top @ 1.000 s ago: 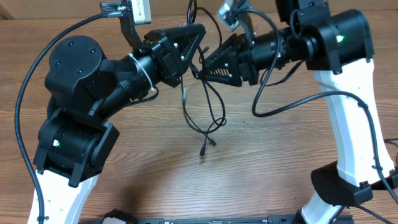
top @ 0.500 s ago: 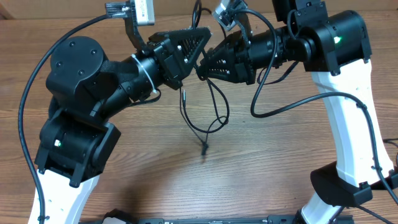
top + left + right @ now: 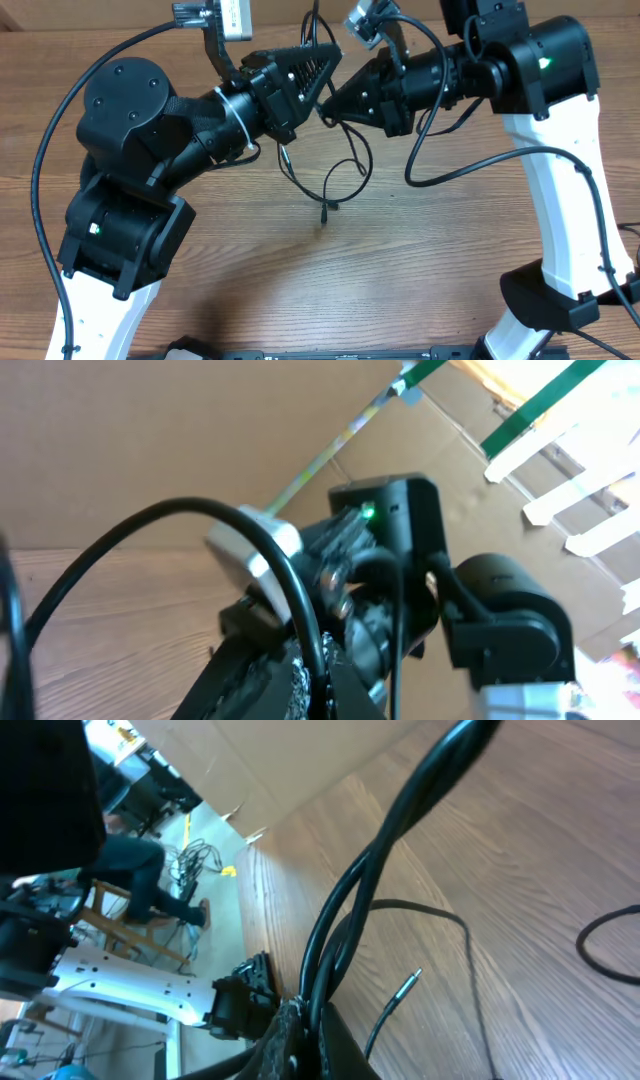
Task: Untangle cables
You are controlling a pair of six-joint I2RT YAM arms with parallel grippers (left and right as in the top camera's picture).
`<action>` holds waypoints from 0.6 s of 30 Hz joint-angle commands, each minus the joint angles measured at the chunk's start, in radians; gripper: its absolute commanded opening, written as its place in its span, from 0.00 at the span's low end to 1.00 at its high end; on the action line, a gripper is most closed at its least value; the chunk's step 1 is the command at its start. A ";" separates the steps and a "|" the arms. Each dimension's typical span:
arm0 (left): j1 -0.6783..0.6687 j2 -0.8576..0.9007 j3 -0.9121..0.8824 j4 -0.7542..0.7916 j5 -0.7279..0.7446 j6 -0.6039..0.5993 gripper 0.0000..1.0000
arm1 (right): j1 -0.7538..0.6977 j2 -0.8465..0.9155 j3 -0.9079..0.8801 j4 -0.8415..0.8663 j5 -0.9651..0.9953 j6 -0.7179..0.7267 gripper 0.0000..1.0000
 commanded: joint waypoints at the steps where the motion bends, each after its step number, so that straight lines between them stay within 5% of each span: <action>1: -0.006 -0.003 0.016 -0.043 0.008 0.124 0.04 | -0.072 0.005 -0.004 0.006 -0.002 0.061 0.04; 7: -0.006 0.018 0.016 -0.205 -0.098 0.207 0.04 | -0.155 0.005 -0.003 -0.006 -0.138 0.071 0.04; 14: -0.006 0.054 0.016 -0.192 -0.073 0.199 0.04 | -0.155 0.005 -0.003 -0.025 -0.106 0.067 0.04; 15: -0.006 0.054 0.016 -0.172 -0.057 0.195 0.04 | -0.155 0.005 -0.003 -0.032 -0.086 0.067 0.10; 17: -0.006 0.053 0.016 -0.097 0.004 0.194 0.04 | -0.154 0.005 -0.003 -0.055 -0.062 0.066 0.48; 18: -0.006 0.053 0.016 -0.080 0.015 0.194 0.04 | -0.154 0.005 -0.003 -0.058 -0.061 0.067 0.53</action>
